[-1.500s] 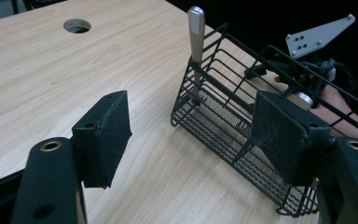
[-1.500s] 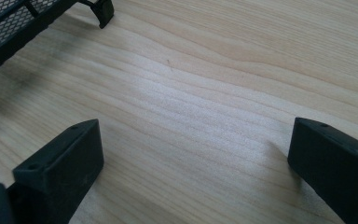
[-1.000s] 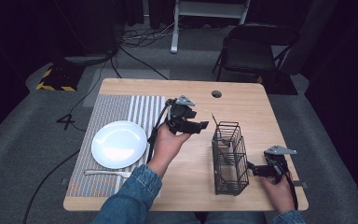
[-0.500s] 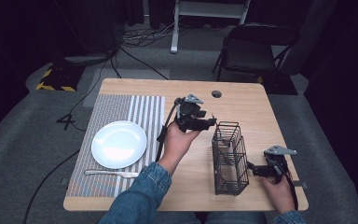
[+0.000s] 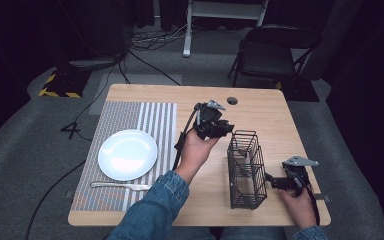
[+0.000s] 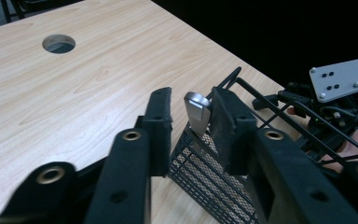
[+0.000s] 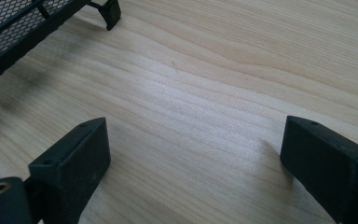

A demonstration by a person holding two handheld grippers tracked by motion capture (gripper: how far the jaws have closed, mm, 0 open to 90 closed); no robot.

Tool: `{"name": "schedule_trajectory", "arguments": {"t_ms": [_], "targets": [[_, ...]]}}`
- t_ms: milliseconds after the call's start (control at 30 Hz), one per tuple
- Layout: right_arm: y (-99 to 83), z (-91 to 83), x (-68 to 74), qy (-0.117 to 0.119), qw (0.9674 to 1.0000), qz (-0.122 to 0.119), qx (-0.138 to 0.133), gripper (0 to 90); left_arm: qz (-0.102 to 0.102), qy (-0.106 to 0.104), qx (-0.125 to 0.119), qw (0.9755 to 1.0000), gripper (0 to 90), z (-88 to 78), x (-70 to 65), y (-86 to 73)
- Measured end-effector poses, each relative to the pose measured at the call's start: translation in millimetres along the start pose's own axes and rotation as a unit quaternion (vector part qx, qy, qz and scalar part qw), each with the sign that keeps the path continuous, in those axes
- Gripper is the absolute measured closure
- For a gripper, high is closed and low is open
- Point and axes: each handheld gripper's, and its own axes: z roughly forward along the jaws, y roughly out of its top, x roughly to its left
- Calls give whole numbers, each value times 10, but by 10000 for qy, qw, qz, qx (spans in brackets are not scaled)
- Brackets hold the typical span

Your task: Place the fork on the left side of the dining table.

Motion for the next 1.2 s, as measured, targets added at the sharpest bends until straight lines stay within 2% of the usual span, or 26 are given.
{"name": "schedule_trajectory", "arguments": {"t_ms": [67, 167, 200, 333, 467, 667, 1000, 1167, 1200], "targets": [[0, 0, 0, 1, 10000, 0, 1, 82, -29, -55, 21, 10000, 754, -2, -2, 9], [0, 0, 0, 0, 10000, 1, 1, 82, -25, -43, 74, 10000, 766, -5, -16, 19], [0, 0, 0, 0, 10000, -1, 0, 82, -83, -156, 92, 9998, 774, -19, -13, 28], [0, 0, 0, 1, 10000, 0, 0, 83, -10, -189, 73, 9998, 843, -38, -41, 34], [0, -1, 0, 2, 10000, 0, 0, 83, 34, -226, 83, 9997, 852, -42, -83, 45], [0, -1, 0, 2, 10000, 0, 0, 83, 205, -98, 70, 9997, 857, -102, -145, 103], [0, -1, 0, 3, 10000, 0, 0, 83, 343, -49, 65, 9994, 859, -300, -229, 254], [0, -1, 1, 3, 10000, 0, 0, 83, 394, -105, 12, 9992, 859, -504, -264, 386], [0, -1, 1, 2, 10000, 2, 0, 83, 394, -105, 12, 9992, 859, -504, -264, 386]]}}
